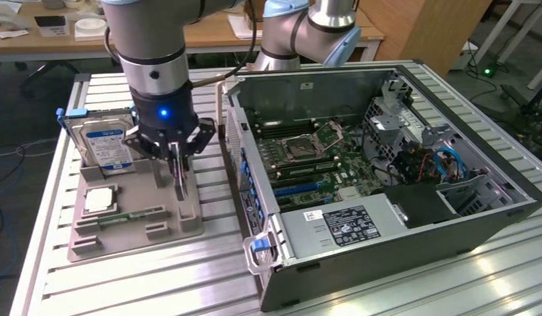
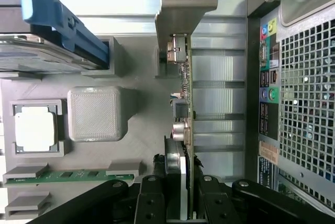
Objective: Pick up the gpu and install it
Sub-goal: 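Pick up the gpu and move the gpu toward the slot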
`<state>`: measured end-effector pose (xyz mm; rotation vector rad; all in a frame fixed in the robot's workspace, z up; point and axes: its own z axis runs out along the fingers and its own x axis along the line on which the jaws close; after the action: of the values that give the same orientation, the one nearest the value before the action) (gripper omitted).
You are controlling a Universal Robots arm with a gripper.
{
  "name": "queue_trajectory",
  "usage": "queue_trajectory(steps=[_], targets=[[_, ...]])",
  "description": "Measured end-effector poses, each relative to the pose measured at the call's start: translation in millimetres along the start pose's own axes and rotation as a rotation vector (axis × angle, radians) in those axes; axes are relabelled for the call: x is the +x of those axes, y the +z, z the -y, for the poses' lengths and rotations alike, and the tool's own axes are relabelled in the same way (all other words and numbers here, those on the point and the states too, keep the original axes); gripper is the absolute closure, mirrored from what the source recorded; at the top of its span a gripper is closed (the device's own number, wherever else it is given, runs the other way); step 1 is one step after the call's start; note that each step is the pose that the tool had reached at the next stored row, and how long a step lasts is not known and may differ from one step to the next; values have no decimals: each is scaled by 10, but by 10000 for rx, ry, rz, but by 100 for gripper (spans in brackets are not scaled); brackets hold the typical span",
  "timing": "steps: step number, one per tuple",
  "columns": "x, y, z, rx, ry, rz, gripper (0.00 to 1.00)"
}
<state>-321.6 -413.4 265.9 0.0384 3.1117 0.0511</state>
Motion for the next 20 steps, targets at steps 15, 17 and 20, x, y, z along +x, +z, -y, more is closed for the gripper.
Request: queue_trajectory(steps=[15,17,20], targets=[[-7,-237,-8,-8,2,-33,72],[-8,-279,-9,-8,2,-34,72],[-10,-349,-11,-8,2,-34,72]])
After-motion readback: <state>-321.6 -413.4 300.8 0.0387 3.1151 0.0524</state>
